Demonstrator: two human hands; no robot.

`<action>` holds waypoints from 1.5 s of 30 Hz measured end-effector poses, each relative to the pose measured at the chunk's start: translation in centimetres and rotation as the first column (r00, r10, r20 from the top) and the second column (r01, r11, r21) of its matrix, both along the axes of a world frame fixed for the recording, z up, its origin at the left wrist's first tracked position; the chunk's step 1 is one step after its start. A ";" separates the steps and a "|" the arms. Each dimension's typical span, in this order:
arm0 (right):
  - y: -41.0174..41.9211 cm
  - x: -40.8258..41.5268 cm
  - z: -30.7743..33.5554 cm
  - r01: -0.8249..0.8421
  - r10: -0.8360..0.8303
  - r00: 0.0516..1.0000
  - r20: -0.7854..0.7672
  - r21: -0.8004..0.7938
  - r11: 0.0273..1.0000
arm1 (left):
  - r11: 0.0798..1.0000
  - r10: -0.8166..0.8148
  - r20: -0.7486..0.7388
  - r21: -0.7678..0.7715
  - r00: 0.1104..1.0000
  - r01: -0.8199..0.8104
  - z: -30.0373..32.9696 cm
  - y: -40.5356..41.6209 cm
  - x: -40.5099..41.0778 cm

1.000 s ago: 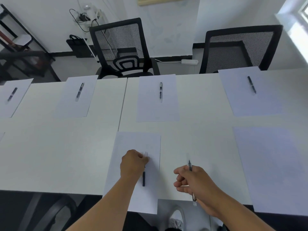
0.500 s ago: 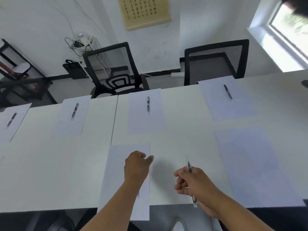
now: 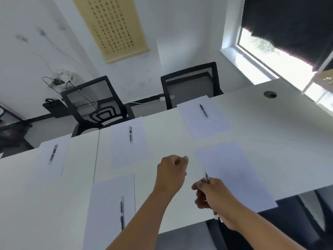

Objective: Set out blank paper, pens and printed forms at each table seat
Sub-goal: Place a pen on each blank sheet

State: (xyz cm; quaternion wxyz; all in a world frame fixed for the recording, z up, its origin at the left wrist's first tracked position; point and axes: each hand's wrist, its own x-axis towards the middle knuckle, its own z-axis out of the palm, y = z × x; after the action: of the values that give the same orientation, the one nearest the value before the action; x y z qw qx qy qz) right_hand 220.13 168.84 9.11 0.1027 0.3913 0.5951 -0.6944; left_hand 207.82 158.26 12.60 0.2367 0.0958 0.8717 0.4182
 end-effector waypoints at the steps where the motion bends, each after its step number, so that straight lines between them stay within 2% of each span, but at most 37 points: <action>1: 0.9 0.6 0.2 0.010 -0.010 1.000 -0.002 0.015 1.000 | 1.000 -0.013 0.007 0.017 1.000 0.013 0.3 1.0 0.6; 6: 4.3 2.9 0.6 0.017 -0.020 0.999 0.027 0.099 0.995 | 0.995 -0.074 0.041 0.067 0.996 0.071 1.3 4.4 3.3; 15: 8.1 5.7 0.1 0.035 -0.047 0.996 0.076 0.146 0.989 | 0.988 -0.149 0.026 0.037 0.989 0.148 0.8 8.5 6.5; 19: 9.8 6.0 -1.2 0.051 -0.071 0.992 0.106 0.180 0.982 | 0.990 -0.137 0.071 0.043 0.988 0.134 -0.7 8.5 7.3; 25: 11.1 4.7 -3.6 0.053 -0.085 0.983 0.162 0.195 0.979 | 0.992 -0.116 0.126 -0.032 0.985 0.121 -3.3 6.7 8.1; 29: 12.0 4.0 -6.4 -0.094 0.026 0.981 0.191 0.356 0.930 | 0.990 -0.103 0.125 -0.083 0.987 0.113 -4.7 5.5 7.6; 34: 12.0 3.3 -8.0 -0.139 0.041 0.974 0.225 0.439 0.888 | 0.995 -0.048 0.130 -0.083 0.990 0.059 -6.6 4.9 6.4; 37: 10.1 3.4 -9.6 -0.193 0.101 0.976 0.190 0.561 0.805 | 0.993 -0.005 0.156 -0.119 0.988 0.024 -8.6 5.1 6.4; 40: 8.2 3.7 -11.4 -0.282 0.204 0.959 0.196 0.706 0.649 | 0.986 0.034 0.197 -0.169 0.980 0.000 -11.8 5.0 6.4; 43: 6.1 3.9 -12.5 -0.452 0.357 0.885 0.300 0.743 0.495 | 0.981 0.048 0.226 -0.194 0.973 -0.003 -14.2 4.4 6.5; 45: 4.4 3.8 -12.9 -0.517 0.455 0.833 0.315 0.737 0.435 | 0.971 0.052 0.232 -0.237 0.971 0.005 -15.2 3.7 6.5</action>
State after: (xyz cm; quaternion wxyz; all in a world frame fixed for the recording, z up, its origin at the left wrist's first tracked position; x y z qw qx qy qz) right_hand 223.88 173.20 -3.79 0.1319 0.2301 0.9231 -0.2785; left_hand 214.35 161.95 -2.55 0.3437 0.0060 0.8819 0.3227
